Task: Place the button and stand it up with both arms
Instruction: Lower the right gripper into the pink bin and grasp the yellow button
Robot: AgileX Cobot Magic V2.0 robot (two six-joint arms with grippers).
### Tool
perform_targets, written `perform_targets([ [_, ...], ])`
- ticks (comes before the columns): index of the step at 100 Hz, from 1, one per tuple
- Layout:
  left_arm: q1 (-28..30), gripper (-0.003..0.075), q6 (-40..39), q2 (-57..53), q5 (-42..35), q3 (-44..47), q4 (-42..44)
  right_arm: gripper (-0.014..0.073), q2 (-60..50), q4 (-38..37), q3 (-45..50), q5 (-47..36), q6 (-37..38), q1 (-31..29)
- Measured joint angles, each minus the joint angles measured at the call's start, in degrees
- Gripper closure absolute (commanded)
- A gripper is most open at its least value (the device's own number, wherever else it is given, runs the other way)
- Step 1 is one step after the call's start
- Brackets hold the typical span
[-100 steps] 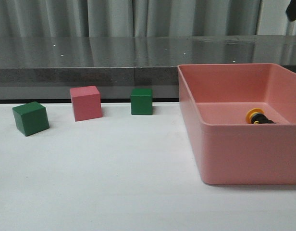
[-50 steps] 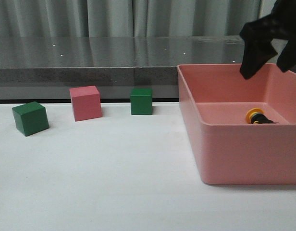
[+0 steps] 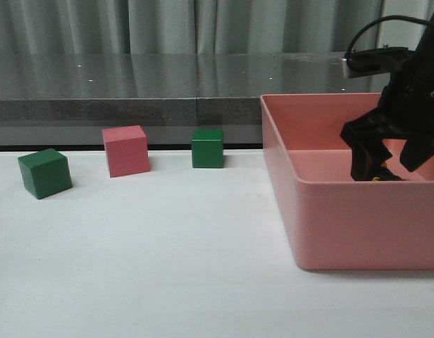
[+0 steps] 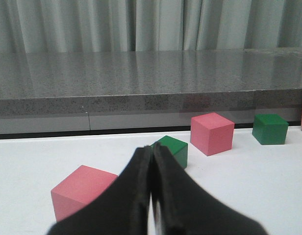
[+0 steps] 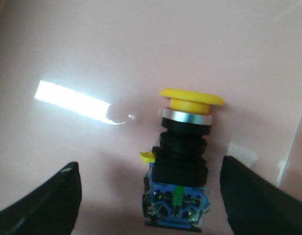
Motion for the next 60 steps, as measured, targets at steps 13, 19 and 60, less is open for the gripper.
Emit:
perform_targets([
  [13,0.00,0.0740,0.00,0.00,0.00,0.00,0.00,0.0020,1.60,0.00,-0.12,-0.35,0.24,-0.90],
  [19,0.00,0.0740,0.00,0.00,0.00,0.00,0.00,0.0033,2.20,-0.11,-0.35,-0.45,0.23,-1.03],
  [60,0.00,0.0740,0.00,0.00,0.00,0.00,0.00,0.0529,4.43,-0.11,-0.73,1.01,0.49,-1.03],
])
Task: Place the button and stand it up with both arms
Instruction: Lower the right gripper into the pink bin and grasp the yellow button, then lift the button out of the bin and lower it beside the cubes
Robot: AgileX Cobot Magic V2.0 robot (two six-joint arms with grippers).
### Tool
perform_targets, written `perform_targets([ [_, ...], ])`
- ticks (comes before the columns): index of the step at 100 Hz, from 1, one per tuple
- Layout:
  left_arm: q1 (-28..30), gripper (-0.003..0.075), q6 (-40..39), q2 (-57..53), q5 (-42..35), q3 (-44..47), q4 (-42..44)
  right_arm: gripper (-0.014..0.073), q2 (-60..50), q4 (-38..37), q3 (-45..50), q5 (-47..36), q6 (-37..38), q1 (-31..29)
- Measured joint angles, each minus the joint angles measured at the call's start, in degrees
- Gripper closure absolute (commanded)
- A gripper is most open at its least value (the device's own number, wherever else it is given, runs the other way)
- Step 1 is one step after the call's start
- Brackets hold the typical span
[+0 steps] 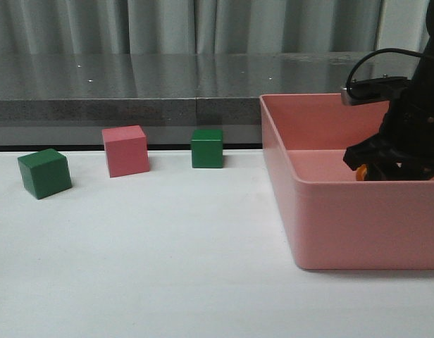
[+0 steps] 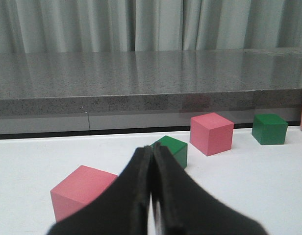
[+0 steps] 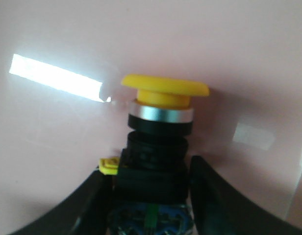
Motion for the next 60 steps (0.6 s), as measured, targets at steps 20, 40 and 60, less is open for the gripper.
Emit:
perform_targets([
  [20,0.00,0.0740,0.00,0.00,0.00,0.00,0.00,0.0529,-1.73,0.00,-2.98,5.22,0.02,0.14],
  [40,0.00,0.0740,0.00,0.00,0.00,0.00,0.00,0.0535,-8.60,-0.19,-10.90,11.18,-1.00,4.35],
  [60,-0.09,0.0740,0.00,0.00,0.00,0.00,0.00,0.0535,-9.84,4.81,-19.98,16.05,-15.19,14.21],
])
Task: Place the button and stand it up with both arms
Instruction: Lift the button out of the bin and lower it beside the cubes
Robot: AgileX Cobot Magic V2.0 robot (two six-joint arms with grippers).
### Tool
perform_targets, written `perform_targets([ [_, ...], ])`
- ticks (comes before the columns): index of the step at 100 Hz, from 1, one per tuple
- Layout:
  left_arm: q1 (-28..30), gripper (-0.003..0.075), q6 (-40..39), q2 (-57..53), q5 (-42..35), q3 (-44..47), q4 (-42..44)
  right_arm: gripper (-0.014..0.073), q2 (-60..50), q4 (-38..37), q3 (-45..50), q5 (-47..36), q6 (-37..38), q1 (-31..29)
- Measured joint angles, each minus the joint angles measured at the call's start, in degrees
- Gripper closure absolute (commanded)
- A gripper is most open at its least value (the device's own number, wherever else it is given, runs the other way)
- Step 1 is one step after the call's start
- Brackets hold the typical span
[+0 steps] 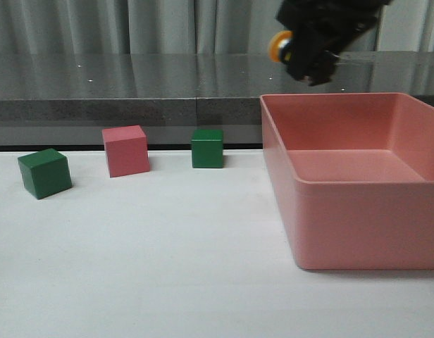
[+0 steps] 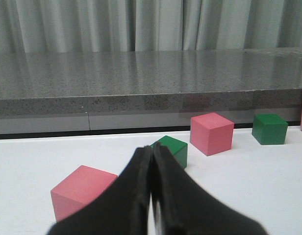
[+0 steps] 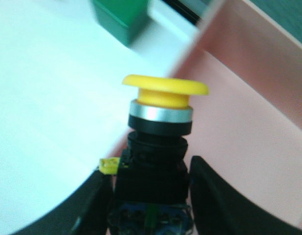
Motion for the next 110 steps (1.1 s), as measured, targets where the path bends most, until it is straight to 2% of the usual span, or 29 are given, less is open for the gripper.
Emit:
perform_targets([
  [19,0.00,0.0740,0.00,0.00,0.00,0.00,0.00,0.0535,4.05,6.18,-4.33,0.89,-21.58,8.65],
  [33,0.00,0.0740,0.00,0.00,0.00,0.00,0.00,0.0535,10.17,6.85,-6.27,1.26,-31.43,12.77],
  [61,0.00,0.0740,0.00,0.00,0.00,0.00,0.00,0.0535,23.00,6.85,-12.51,1.29,-36.63,16.31],
  [80,0.00,0.0740,0.00,0.00,0.00,0.00,0.00,0.0515,27.27,6.85,-14.62,1.14,-37.75,17.42],
  [87,0.00,0.0740,0.00,0.00,0.00,0.00,0.00,0.0437,27.92,6.85,-14.67,1.15,-37.92,17.52],
  [102,0.00,0.0740,0.00,0.00,0.00,0.00,0.00,0.0115,28.50,6.85,-14.77,1.15,-37.92,17.54],
  [110,0.00,0.0740,0.00,0.00,0.00,0.00,0.00,0.0008,28.50,6.85,-15.16,1.15,-37.92,17.54],
])
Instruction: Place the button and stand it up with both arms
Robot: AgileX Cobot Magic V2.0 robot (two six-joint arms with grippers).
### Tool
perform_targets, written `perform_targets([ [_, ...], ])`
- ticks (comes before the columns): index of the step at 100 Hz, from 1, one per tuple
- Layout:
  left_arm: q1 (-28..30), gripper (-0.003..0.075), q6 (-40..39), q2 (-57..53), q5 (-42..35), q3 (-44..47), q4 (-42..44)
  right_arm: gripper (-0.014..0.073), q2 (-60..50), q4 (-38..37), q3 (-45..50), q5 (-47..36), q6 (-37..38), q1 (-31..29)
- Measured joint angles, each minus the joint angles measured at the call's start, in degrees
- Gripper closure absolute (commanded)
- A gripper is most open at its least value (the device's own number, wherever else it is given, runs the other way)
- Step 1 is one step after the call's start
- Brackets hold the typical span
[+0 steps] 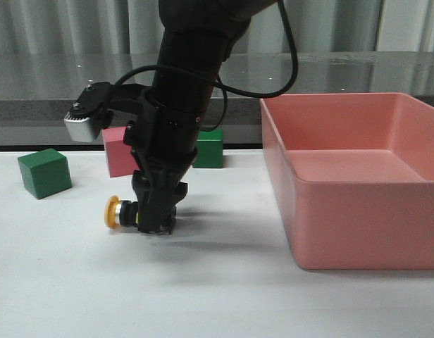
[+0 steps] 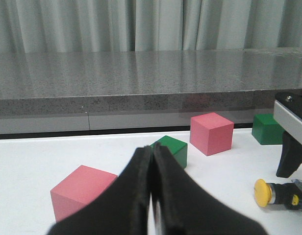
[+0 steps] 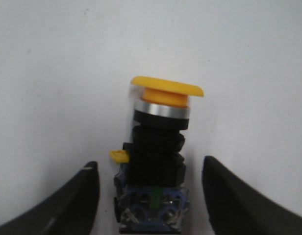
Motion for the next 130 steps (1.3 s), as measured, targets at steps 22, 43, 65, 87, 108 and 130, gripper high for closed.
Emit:
perform_targets([
  [22,0.00,0.0740,0.00,0.00,0.00,0.00,0.00,0.0137,-0.12,0.00,-3.17,3.06,4.31,0.00],
  [43,0.00,0.0740,0.00,0.00,0.00,0.00,0.00,0.0585,-5.40,-1.04,-8.45,12.48,16.50,-1.12],
  [65,0.00,0.0740,0.00,0.00,0.00,0.00,0.00,0.0669,-16.22,-1.38,-9.27,20.58,28.50,-8.87],
  [87,0.00,0.0740,0.00,0.00,0.00,0.00,0.00,0.0669,-27.47,-1.85,-6.53,22.67,34.83,-20.74],
  [108,0.00,0.0740,0.00,0.00,0.00,0.00,0.00,0.0669,-42.75,-1.85,6.87,16.15,39.46,-33.02],
  [130,0.00,0.0740,0.00,0.00,0.00,0.00,0.00,0.0669,-62.64,-1.99,30.45,3.23,40.45,-43.47],
])
